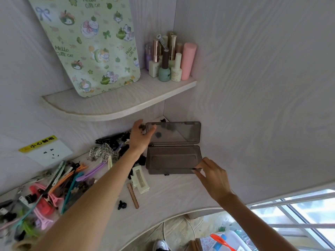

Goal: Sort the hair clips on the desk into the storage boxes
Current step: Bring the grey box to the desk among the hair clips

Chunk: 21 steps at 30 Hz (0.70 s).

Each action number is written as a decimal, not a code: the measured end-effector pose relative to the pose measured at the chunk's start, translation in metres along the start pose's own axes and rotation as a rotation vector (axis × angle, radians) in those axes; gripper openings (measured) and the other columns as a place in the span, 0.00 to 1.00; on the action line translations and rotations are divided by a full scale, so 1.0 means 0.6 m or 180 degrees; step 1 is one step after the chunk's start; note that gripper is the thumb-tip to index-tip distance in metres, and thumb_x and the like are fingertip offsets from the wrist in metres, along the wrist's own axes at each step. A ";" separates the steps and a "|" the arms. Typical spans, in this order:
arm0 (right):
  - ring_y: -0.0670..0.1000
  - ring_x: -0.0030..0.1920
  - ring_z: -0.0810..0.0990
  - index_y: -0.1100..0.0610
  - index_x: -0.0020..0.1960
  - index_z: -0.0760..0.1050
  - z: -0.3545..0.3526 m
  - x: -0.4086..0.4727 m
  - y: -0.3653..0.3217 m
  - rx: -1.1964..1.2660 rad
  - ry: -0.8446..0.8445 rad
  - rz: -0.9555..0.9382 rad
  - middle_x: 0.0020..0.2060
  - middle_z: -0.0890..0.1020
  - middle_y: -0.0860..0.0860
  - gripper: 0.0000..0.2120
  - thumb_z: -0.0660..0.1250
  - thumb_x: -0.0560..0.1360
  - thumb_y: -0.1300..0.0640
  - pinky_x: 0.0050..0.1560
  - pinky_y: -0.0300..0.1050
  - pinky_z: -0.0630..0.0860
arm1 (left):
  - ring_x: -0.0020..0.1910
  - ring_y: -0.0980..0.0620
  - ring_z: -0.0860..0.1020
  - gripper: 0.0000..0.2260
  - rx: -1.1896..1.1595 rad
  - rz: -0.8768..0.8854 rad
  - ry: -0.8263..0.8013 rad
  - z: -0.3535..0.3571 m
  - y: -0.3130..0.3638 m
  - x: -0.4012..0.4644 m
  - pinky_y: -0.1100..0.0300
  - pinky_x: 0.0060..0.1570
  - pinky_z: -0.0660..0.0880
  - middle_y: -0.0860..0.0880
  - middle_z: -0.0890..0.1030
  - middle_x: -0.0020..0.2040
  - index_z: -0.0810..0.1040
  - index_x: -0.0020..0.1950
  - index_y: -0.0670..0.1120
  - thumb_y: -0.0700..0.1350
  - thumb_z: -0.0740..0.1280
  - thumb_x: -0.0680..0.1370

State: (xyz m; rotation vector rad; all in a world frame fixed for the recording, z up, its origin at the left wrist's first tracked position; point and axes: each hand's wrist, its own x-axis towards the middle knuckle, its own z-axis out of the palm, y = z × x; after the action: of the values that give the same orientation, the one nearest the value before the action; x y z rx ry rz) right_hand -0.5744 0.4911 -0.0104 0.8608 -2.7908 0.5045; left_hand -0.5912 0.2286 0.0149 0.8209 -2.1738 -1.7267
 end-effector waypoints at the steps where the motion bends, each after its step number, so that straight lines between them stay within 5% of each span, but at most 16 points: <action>1: 0.47 0.33 0.80 0.54 0.40 0.79 -0.001 0.001 0.000 0.0099 -0.0041 0.0016 0.37 0.81 0.48 0.06 0.75 0.68 0.55 0.27 0.38 0.78 | 0.55 0.50 0.77 0.20 0.0048 0.0156 0.0430 -0.004 -0.004 -0.018 0.60 0.55 0.74 0.48 0.78 0.54 0.72 0.61 0.42 0.51 0.69 0.74; 4: 0.48 0.35 0.81 0.54 0.42 0.80 -0.011 0.007 0.003 0.0230 -0.0142 0.0107 0.39 0.81 0.49 0.05 0.73 0.70 0.54 0.32 0.41 0.80 | 0.34 0.55 0.75 0.12 0.0572 0.1334 0.0995 -0.028 -0.033 -0.099 0.65 0.34 0.72 0.52 0.76 0.35 0.74 0.41 0.46 0.54 0.64 0.77; 7: 0.50 0.34 0.81 0.54 0.42 0.80 -0.022 0.018 0.005 0.0048 -0.0206 0.0052 0.39 0.81 0.49 0.05 0.73 0.70 0.53 0.30 0.39 0.77 | 0.28 0.59 0.71 0.16 0.1917 0.2218 -0.0326 -0.040 -0.073 -0.158 0.68 0.29 0.68 0.55 0.75 0.30 0.74 0.36 0.49 0.56 0.58 0.78; 10: 0.49 0.36 0.80 0.54 0.44 0.81 -0.032 0.035 0.002 0.0071 -0.0335 0.0213 0.42 0.81 0.49 0.07 0.70 0.72 0.51 0.35 0.37 0.73 | 0.40 0.53 0.80 0.11 0.3310 0.2034 -0.1612 -0.020 -0.095 -0.167 0.57 0.45 0.78 0.52 0.82 0.45 0.77 0.53 0.51 0.52 0.57 0.80; 13: 0.47 0.38 0.75 0.54 0.45 0.80 -0.037 0.047 0.000 0.0245 -0.0403 0.0340 0.42 0.80 0.48 0.08 0.71 0.72 0.50 0.39 0.37 0.72 | 0.46 0.47 0.81 0.16 0.3802 0.1639 -0.1503 0.010 -0.105 -0.161 0.54 0.47 0.77 0.47 0.82 0.51 0.67 0.67 0.49 0.52 0.56 0.81; 16: 0.51 0.44 0.78 0.54 0.38 0.81 -0.027 0.047 0.012 0.0195 -0.0291 0.0126 0.43 0.81 0.51 0.08 0.77 0.65 0.51 0.43 0.43 0.76 | 0.49 0.47 0.81 0.16 0.3868 0.1497 -0.1267 0.031 -0.105 -0.158 0.57 0.41 0.72 0.47 0.82 0.53 0.70 0.65 0.49 0.53 0.57 0.80; 21: 0.57 0.60 0.73 0.51 0.35 0.80 -0.019 0.038 0.009 0.0114 -0.0317 0.0102 0.59 0.77 0.54 0.09 0.79 0.61 0.51 0.58 0.52 0.71 | 0.48 0.52 0.81 0.12 0.3410 0.1351 -0.1182 0.026 -0.108 -0.158 0.58 0.45 0.77 0.52 0.82 0.51 0.78 0.54 0.49 0.54 0.62 0.78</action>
State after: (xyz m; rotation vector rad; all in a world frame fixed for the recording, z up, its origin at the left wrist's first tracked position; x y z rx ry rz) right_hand -0.5952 0.4881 0.0044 0.8730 -2.8985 0.5325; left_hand -0.5050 0.2858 -0.0369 0.1347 -3.2136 -0.4426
